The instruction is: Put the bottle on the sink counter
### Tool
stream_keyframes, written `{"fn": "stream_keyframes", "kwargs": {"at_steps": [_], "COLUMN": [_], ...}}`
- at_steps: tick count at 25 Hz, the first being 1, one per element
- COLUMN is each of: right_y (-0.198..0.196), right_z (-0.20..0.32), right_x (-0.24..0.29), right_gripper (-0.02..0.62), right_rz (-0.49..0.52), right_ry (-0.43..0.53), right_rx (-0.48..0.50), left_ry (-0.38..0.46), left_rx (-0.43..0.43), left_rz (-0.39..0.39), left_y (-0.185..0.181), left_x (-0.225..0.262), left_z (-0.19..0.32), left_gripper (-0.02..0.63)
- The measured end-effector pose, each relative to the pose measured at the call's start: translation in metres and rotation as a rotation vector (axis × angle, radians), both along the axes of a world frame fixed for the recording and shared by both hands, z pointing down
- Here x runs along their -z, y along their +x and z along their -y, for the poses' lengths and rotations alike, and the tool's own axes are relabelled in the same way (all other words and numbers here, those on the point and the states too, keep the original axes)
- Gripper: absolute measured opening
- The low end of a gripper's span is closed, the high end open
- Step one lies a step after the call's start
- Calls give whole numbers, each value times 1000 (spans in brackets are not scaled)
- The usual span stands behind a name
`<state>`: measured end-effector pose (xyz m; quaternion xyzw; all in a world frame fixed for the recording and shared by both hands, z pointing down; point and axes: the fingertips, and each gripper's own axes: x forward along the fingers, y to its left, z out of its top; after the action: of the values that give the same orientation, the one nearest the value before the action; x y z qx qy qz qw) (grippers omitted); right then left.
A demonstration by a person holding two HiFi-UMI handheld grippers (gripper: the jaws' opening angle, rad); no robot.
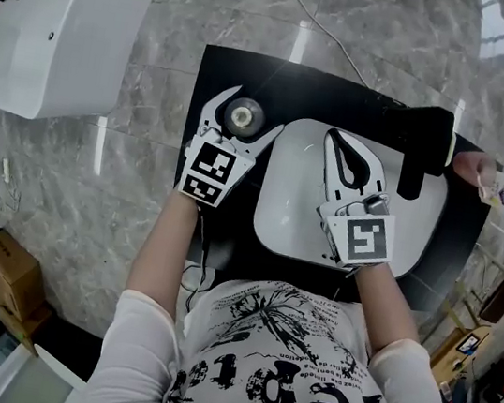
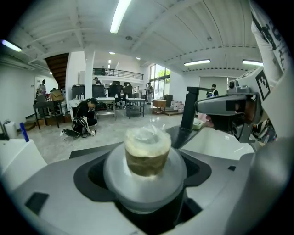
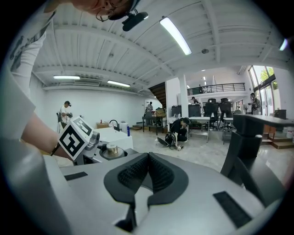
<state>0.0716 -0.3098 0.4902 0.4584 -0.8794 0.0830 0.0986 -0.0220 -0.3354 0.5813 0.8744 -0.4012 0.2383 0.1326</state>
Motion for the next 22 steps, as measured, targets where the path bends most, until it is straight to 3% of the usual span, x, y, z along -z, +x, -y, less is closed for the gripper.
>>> {"fn": "stream_keyframes", "kwargs": {"at_steps": [4,9,14,17,19,22], "right_y": [-7,-10,-18,-22,-24,-27], "right_z": [-11,-30,-55,-67,-77,-94], "right_x": [13,30,61,89,107,132], "right_gripper": [15,15,14,15,15,15], "right_rz": [1,-45,-52,-48,-48,-52], "right_ry": [13,3,13,47,65,96], "right_rx": [6,-6,-20,-45,-61,-87], "left_ry": [56,156,237,275,282,305], "left_rx": [45,34,4,19,30,6], "left_rz": [-24,-31,-98,-158,-201,-204], "left_y": [-8,-13,-19,-29,-36,-44], "left_x": [26,78,141,179,200,226], "left_z": [-3,-16,-42,-55,-67,-87], "left_gripper": [376,376,358,218,159,76]}}
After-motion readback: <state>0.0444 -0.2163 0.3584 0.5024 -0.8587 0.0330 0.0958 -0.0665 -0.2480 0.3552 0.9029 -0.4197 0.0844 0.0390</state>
